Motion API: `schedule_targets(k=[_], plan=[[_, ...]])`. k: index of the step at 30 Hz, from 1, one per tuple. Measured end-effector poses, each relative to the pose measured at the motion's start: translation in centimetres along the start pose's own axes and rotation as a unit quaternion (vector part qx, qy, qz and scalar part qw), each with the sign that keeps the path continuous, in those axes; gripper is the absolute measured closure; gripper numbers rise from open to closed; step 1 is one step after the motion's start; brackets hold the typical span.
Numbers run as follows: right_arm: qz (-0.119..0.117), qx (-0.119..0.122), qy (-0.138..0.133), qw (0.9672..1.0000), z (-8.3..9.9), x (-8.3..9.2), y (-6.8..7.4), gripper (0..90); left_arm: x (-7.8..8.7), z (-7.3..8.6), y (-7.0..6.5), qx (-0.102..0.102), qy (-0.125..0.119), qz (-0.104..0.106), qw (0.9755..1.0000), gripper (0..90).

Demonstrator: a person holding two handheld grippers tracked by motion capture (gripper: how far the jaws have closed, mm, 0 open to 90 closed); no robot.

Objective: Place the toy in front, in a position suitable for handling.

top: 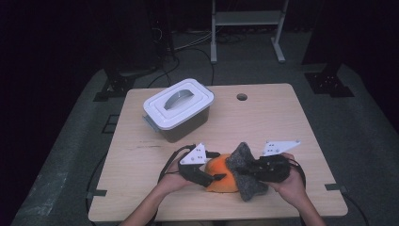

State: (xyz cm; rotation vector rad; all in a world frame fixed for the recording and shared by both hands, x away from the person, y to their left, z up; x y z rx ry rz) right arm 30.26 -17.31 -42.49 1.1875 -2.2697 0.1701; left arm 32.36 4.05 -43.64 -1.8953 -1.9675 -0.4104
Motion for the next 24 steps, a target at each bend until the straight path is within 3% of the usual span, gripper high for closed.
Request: schedule_targets(k=[2, 5, 9, 12, 15, 19, 24], plan=[[-0.007, -0.001, 0.003, 1.0, 0.1, 0.1, 0.3, 71.4, -0.2, 0.2, 0.0, 0.018, 0.008, 0.01, 0.9998, 18.1], [-0.004, 0.011, 0.001, 0.9999, -0.2, 0.2, 1.0, 71.4, -0.4, 0.4, -0.3, -0.002, 0.013, 0.013, 0.9998, 27.9], [0.001, 0.011, -0.024, 0.9996, -1.0, 0.8, 0.9, 71.4, -0.4, 0.4, -0.8, -0.029, 0.015, 0.022, 0.9992, 35.6], [0.011, 0.011, -0.019, 0.9997, -0.8, 1.0, 0.4, 71.4, -0.1, 0.5, -0.7, -0.028, 0.02, 0.026, 0.9991, 36.1], [0.017, -0.005, -0.005, 0.9998, 0.2, 0.9, -0.8, 71.4, 0.3, 0.9, -0.3, -0.012, 0.02, 0.029, 0.9993, 35.6], [0.015, -0.038, 0.015, 0.999, 1.6, 1.0, -2.4, 71.4, 0.7, 1.2, -0.3, -0.008, 0.023, 0.03, 0.9993, 34.9], [-0.005, -0.046, -0.015, 0.9988, 0.6, 1.3, -1.7, 71.4, 0.5, 1.1, -0.5, -0.015, 0.023, 0.036, 0.999, 34.9]])
Point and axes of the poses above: each handheld gripper's, and its own axes: x roughly backward along the jaws, z roughly out of its underside, y roughly to its left, the point moved 4 cm from there along -x, roughly forward along the jaws, and after that the axes turned 11 degrees about z, right-handed, at the moved point
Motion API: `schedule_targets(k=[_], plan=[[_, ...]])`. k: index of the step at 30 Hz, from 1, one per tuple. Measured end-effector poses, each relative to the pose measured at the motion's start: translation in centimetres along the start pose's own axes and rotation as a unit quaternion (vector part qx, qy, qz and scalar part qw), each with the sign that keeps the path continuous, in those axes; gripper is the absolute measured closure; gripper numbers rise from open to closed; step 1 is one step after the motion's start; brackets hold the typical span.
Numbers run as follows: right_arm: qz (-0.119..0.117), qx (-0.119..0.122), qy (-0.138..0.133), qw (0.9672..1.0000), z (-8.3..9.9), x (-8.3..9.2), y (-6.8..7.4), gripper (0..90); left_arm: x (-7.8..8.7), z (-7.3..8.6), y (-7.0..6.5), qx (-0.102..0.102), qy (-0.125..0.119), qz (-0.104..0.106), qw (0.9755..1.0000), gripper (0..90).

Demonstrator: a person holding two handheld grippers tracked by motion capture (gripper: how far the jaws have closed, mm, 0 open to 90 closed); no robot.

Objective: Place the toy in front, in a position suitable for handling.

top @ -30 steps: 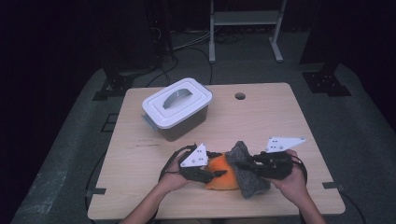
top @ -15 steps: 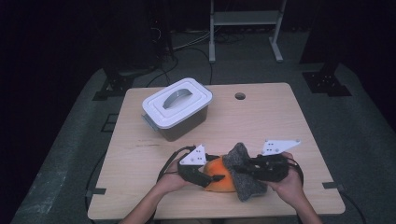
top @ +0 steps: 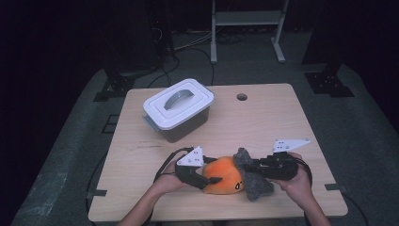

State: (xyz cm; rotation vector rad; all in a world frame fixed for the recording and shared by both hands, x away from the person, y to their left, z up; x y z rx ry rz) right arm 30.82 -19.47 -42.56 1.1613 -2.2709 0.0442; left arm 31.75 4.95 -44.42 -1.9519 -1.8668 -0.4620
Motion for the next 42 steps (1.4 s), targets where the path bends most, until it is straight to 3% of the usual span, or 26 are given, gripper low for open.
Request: schedule_targets(k=[2, 5, 7, 17, 22, 24, 28, 31, 37, 40, 42], plan=[[-0.013, 0.007, -0.009, 0.9999, -0.5, -0.2, 0.7, 71.1, 0.0, -0.1, 0.0, 0.001, 0.004, -0.001, 1.0, 33.4], [-0.012, 0.021, 0.005, 0.9997, -0.1, -0.9, 1.2, 70.5, 0.0, -0.1, 0.1, 0.013, 0.005, -0.005, 0.9999, 26.9], [-0.008, 0.023, 0.007, 0.9997, 0.1, -0.9, 1.1, 70.4, 0.0, 0.0, 0.2, 0.012, 0.007, -0.006, 0.9999, 27.4], [0.016, -0.005, 0.046, 0.9988, 2.0, -0.6, -1.6, 70.3, 0.9, 0.8, 0.7, 0.027, 0.013, 0.002, 0.9995, 30.6], [0.006, 0.003, 0.022, 0.9997, 1.0, -0.8, -0.5, 70.6, 1.1, 0.7, 0.7, 0.032, 0.018, 0.003, 0.9993, 28.9], [0.003, 0.007, 0.023, 0.9997, 1.0, -1.1, -0.1, 70.5, 1.2, 0.5, 0.8, 0.044, 0.015, -0.002, 0.9989, 21.0], [0.003, 0.018, 0.027, 0.9995, 0.9, -1.1, 0.3, 70.4, 1.0, 0.3, 0.6, 0.032, 0.018, -0.005, 0.9993, 22.7], [0.002, 0.006, 0.032, 0.9995, 1.3, -1.1, -0.3, 70.3, 1.2, 0.4, 0.7, 0.035, 0.021, -0.003, 0.9992, 31.4], [0.009, -0.029, 0.07, 0.9971, 2.7, -1.6, -2.3, 70.4, 1.5, 0.8, 0.8, 0.04, 0.016, 0.0, 0.9991, 32.8], [0.006, -0.033, 0.056, 0.9979, 2.2, -1.3, -2.2, 70.9, 1.5, 0.8, 0.8, 0.04, 0.016, -0.001, 0.9991, 33.0], [-0.007, -0.034, 0.023, 0.9991, 1.2, -0.7, -1.7, 70.9, 1.5, 0.8, 0.8, 0.039, 0.016, -0.001, 0.9991, 33.0]])
Point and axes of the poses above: each handheld gripper's, and its own axes: x roughly backward along the jaws, z roughly out of its underside, y roughly to its left, the point moved 4 cm from there along -x, roughly forward along the jaws, and after that the axes turned 11 degrees about z, right-handed, at the moved point
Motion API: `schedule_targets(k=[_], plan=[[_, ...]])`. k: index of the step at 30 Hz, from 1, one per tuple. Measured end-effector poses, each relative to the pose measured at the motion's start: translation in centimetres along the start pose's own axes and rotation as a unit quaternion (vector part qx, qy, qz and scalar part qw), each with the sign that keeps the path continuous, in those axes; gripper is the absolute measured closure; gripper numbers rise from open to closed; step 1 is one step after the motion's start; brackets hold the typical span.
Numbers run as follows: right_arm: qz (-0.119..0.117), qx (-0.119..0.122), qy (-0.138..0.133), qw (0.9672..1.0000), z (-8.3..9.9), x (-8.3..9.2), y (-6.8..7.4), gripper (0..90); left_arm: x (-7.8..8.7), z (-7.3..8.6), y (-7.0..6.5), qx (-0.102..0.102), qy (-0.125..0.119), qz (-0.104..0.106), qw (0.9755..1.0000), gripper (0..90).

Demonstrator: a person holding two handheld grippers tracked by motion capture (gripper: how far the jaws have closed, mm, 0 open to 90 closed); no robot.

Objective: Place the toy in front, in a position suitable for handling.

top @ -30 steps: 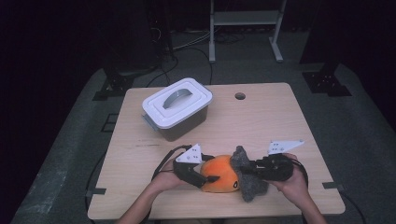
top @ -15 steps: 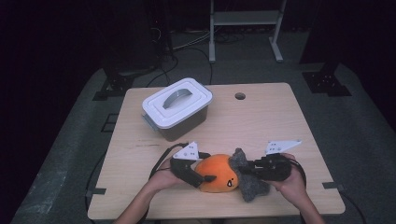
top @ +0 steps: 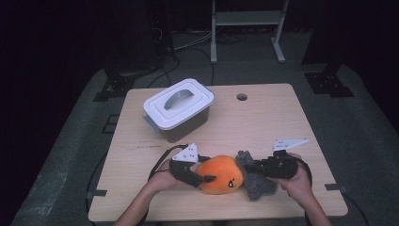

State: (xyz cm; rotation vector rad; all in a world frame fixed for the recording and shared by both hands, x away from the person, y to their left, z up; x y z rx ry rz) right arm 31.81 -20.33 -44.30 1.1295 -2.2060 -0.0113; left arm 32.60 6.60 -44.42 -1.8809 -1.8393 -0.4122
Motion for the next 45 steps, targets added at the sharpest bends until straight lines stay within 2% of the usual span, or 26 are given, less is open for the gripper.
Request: schedule_targets(k=[1, 3, 5, 7, 10, 13, 16, 18, 21, 24, 26, 27, 29, 31, 33, 34, 37, 39, 40, 42, 43, 45], plan=[[-0.011, 0.003, -0.013, 0.9999, -0.3, 0.2, 0.4, 70.9, 0.0, 0.0, 0.0, 0.0, 0.001, -0.001, 1.0, 33.1], [-0.019, 0.013, -0.012, 0.9997, -0.5, 0.1, 1.0, 70.8, 0.0, 0.0, 0.1, 0.001, 0.003, -0.004, 1.0, 33.6], [-0.008, 0.025, 0.011, 0.9996, 0.1, -0.5, 1.1, 70.7, 0.1, 0.1, 0.3, 0.004, 0.004, -0.009, 0.9999, 34.4], [-0.01, 0.015, 0.019, 0.9997, 0.5, -0.8, 0.7, 70.7, 0.1, 0.1, 0.4, 0.006, 0.001, -0.013, 0.9999, 34.8], [0.007, 0.016, 0.032, 0.9993, 0.7, -0.7, 0.3, 70.8, 0.2, 0.2, 0.5, 0.014, -0.001, -0.011, 0.9998, 34.8], [0.012, 0.026, 0.018, 0.9994, 0.2, -0.4, 0.8, 70.8, 0.1, 0.1, 0.3, 0.007, -0.002, -0.01, 0.9999, 34.7], [0.004, 0.039, -0.008, 0.9992, -0.7, -0.3, 1.7, 70.8, -0.2, -0.2, -0.1, -0.002, 0.001, -0.007, 1.0, 34.2], [0.004, 0.048, -0.004, 0.9989, -0.8, -0.5, 1.9, 70.7, -0.2, -0.2, -0.2, -0.006, 0.002, -0.004, 1.0, 33.3], [-0.003, 0.033, 0.01, 0.9994, -0.4, -0.6, 1.4, 70.7, -0.1, -0.1, -0.1, -0.002, -0.006, 0.003, 1.0, 32.2], [0.009, 0.029, 0.024, 0.9993, 0.2, -0.4, 0.9, 70.8, -0.2, -0.2, -0.1, -0.004, -0.007, 0.002, 1.0, 32.3], [0.007, 0.027, 0.008, 0.9996, -0.2, 0.0, 1.2, 70.9, -0.4, -0.4, -0.4, -0.01, -0.006, 0.004, 0.9999, 32.5], [-0.002, 0.027, -0.013, 0.9995, -0.7, 0.3, 1.6, 70.8, -0.5, -0.5, -0.5, -0.013, -0.006, 0.006, 0.9999, 32.6], [-0.006, 0.029, -0.033, 0.999, -1.5, 0.5, 2.3, 70.7, -0.8, -0.7, -0.9, -0.02, -0.008, 0.009, 0.9997, 32.3], [-0.002, 0.042, -0.033, 0.9986, -1.8, 0.2, 2.8, 70.2, -0.9, -0.9, -1.0, -0.026, -0.008, 0.012, 0.9996, 30.3], [-0.001, 0.048, -0.021, 0.9986, -1.5, -0.4, 2.8, 70.2, -0.9, -0.9, -1.0, -0.021, -0.009, 0.014, 0.9996, 27.6], [-0.005, 0.042, -0.019, 0.9989, -1.3, -0.5, 2.7, 70.3, -0.8, -0.9, -0.9, -0.018, -0.01, 0.013, 0.9997, 25.1], [0.001, 0.039, -0.016, 0.9991, -0.9, -0.2, 2.3, 70.3, -0.7, -0.6, -0.3, 0.003, -0.006, 0.003, 1.0, 13.2], [0.001, 0.033, -0.014, 0.9994, -0.6, 0.0, 2.0, 70.3, -0.9, -0.2, -0.2, 0.01, -0.007, 0.016, 0.9998, 13.7], [0.001, 0.03, -0.013, 0.9995, -0.6, 0.1, 1.9, 70.4, -1.0, -0.1, -0.3, 0.007, -0.009, 0.02, 0.9997, 17.2], [0.003, 0.033, -0.015, 0.9993, -0.8, 0.2, 2.0, 70.8, -0.9, -0.4, -0.4, -0.011, -0.009, 0.007, 0.9999, 25.6], [0.005, 0.037, -0.019, 0.9991, -1.1, 0.2, 2.1, 70.9, -0.8, -0.6, -0.5, -0.028, -0.015, -0.002, 0.9995, 31.6], [0.006, 0.042, -0.027, 0.9987, -1.6, 0.2, 2.5, 70.9, -0.7, -0.9, -0.8, -0.064, -0.02, -0.024, 0.9974, 36.8]])
Point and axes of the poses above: each handheld gripper's, and its own axes: x roughly backward along the jaws, z roughly out of its underside, y roughly to its left, the point moved 4 cm from there along -x, roughly forward along the jaws, and after that the axes turned 11 degrees about z, right-handed, at the moved point
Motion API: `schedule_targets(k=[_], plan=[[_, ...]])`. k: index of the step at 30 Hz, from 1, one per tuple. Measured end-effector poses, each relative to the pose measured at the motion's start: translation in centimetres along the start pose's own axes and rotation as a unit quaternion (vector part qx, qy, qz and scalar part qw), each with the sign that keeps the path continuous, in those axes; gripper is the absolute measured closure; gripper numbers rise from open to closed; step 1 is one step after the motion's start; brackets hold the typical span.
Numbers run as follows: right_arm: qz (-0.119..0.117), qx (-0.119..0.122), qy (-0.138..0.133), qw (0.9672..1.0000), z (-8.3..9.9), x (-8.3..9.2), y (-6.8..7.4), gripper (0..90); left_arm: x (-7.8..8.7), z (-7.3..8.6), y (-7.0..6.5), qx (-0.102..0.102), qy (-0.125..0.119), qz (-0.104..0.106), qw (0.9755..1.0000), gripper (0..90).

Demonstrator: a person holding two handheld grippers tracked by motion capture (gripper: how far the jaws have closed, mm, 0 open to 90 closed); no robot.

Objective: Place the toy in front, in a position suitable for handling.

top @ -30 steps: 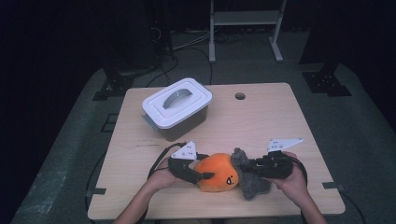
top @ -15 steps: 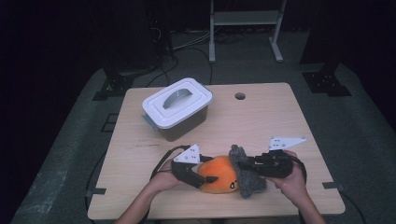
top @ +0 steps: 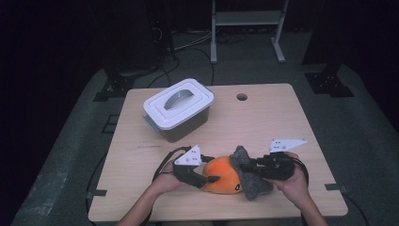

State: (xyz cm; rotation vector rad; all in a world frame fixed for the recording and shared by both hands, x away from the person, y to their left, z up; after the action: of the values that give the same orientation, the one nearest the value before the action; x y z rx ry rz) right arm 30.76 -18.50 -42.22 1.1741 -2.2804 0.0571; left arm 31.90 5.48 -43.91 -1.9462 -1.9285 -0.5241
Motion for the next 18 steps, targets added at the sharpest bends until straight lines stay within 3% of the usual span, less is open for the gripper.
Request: schedule_targets(k=[2, 3, 5, 7, 9, 13, 16, 18], plan=[[0.001, 0.005, -0.007, 1.0, -0.4, 0.0, 0.3, 70.8, -0.1, -0.1, 0.0, -0.017, 0.006, -0.01, 0.9998, 37.8], [0.003, 0.008, -0.006, 0.9999, -0.5, 0.0, 0.4, 70.8, -0.1, -0.1, 0.1, -0.01, 0.011, -0.003, 0.9999, 37.2], [0.005, 0.011, 0.002, 0.9999, -0.2, -0.3, 0.4, 70.8, -0.1, 0.2, 0.4, 0.019, 0.005, 0.0, 0.9998, 31.4], [0.004, 0.009, 0.008, 0.9999, 0.2, -0.5, 0.3, 70.9, 0.0, 0.2, 0.7, 0.058, -0.007, 0.009, 0.9982, 23.5], [0.0, 0.007, 0.013, 0.9999, 0.4, -0.4, 0.1, 70.9, 0.2, 0.1, 0.7, 0.071, -0.017, 0.017, 0.9972, 21.7], [0.003, 0.009, 0.016, 0.9998, 0.3, 0.0, 0.2, 71.0, -0.1, -0.2, 0.2, 0.04, -0.009, 0.012, 0.9991, 34.2], [-0.005, 0.019, -0.011, 0.9997, -0.9, 0.3, 1.2, 71.1, -0.5, -0.7, -0.5, 0.01, -0.01, 0.018, 0.9997, 38.4], [-0.01, 0.04, -0.016, 0.999, -1.6, 0.2, 2.2, 70.9, -0.8, -1.0, -0.9, -0.005, -0.002, 0.017, 0.9998, 38.5]])
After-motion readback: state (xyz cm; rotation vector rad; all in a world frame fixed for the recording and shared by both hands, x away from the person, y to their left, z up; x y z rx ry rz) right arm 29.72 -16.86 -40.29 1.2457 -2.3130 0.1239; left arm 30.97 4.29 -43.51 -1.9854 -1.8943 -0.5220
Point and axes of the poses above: each handheld gripper's, and its own axes: x roughly backward along the jaws, z roughly out of its underside, y roughly to its left, the point moved 4 cm from there along -x, roughly forward along the jaws, and after that the axes turned 11 degrees about z, right-handed, at the moved point
